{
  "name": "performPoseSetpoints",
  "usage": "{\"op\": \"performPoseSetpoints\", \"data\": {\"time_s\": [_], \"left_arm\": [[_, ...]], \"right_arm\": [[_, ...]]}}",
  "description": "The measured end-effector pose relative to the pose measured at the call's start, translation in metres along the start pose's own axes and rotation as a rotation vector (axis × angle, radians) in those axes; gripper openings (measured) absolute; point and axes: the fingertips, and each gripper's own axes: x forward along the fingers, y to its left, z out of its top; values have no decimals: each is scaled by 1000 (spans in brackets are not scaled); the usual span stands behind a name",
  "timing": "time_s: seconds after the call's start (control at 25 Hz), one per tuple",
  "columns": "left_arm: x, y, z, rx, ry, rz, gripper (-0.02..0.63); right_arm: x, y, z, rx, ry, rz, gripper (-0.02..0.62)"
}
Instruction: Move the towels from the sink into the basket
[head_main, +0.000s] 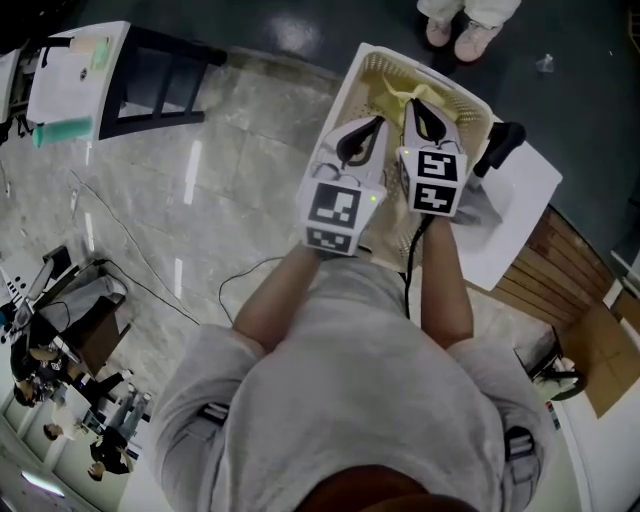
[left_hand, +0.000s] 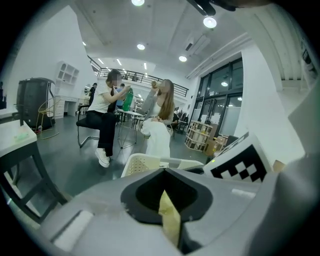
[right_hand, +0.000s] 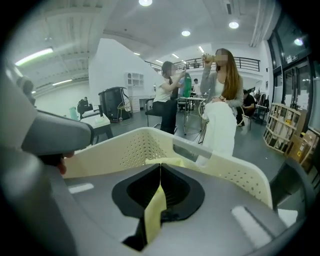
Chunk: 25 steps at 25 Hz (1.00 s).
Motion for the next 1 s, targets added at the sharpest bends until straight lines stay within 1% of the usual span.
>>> {"op": "performPoseSetpoints", "data": {"time_s": [0.2, 0.28, 0.4, 0.52, 0.68, 0.88, 0.92, 1.0], "left_arm": [[1, 11, -4, -9, 11, 24, 20], [1, 12, -5, -8, 14, 27, 20], [0, 10, -6, -3, 18, 26, 20], [-4, 7, -7, 4, 18, 20, 20], [-13, 5, -1, 14, 0, 12, 20], [-29, -2, 5, 24, -30, -5, 20], [-32, -5, 6, 28, -37, -12, 20], [-41, -12, 9, 39, -52, -26, 20]], "right_arm": [[24, 9, -15, 29, 52, 33, 12], [30, 12, -19, 39, 73, 48, 22], [32, 17, -23, 39, 91, 66, 103], [26, 21, -22, 26, 84, 63, 135], [10, 24, -11, 19, 38, 48, 135], [-19, 26, 6, 36, -33, 26, 134], [-26, 26, 8, 35, -46, 13, 124], [-41, 25, 12, 36, -80, -24, 59]]}}
